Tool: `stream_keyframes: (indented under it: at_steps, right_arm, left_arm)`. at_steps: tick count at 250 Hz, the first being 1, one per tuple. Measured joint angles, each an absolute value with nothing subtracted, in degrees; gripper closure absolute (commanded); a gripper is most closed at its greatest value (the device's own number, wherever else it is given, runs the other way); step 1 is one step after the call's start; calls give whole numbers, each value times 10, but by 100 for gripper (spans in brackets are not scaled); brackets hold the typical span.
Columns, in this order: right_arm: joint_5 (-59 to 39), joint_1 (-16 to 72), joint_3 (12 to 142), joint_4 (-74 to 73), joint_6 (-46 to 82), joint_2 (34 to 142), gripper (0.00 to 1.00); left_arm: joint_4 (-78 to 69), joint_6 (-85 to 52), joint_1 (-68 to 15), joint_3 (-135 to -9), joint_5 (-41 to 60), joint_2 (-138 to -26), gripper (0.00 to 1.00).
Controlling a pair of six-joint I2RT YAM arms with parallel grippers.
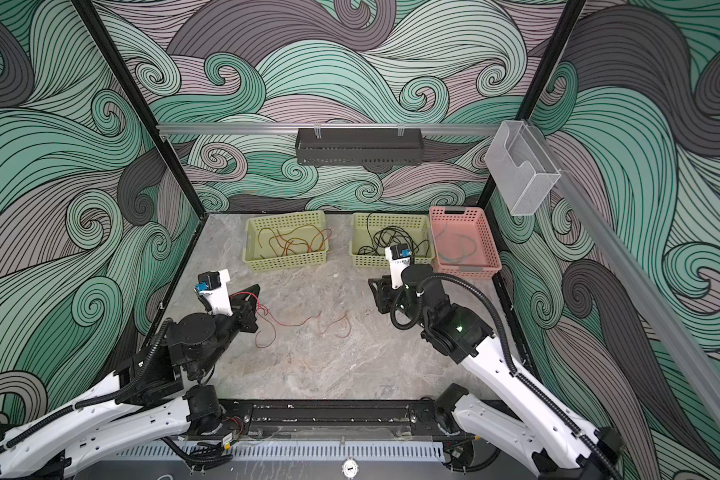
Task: Untangle the cables
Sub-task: 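Raise the red cable high with the left gripper, pulling it clear of the table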
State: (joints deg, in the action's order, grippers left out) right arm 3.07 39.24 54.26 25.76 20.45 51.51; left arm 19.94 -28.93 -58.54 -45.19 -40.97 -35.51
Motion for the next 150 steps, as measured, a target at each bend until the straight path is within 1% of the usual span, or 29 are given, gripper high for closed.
stream_keyframes:
  at_steps: [50,104,150]
  right_arm:
    - [12,392,542,245,205,512,47]
    - [10,392,510,235,207,488,45]
    - [10,392,493,235,209,469,45]
  left_arm:
    - [199,-249,-532,-568,-376,-451,100]
    - [212,-213,-402,-710,-290,-556,100]
    - [228,-185,-319,-857,-224,-669,100]
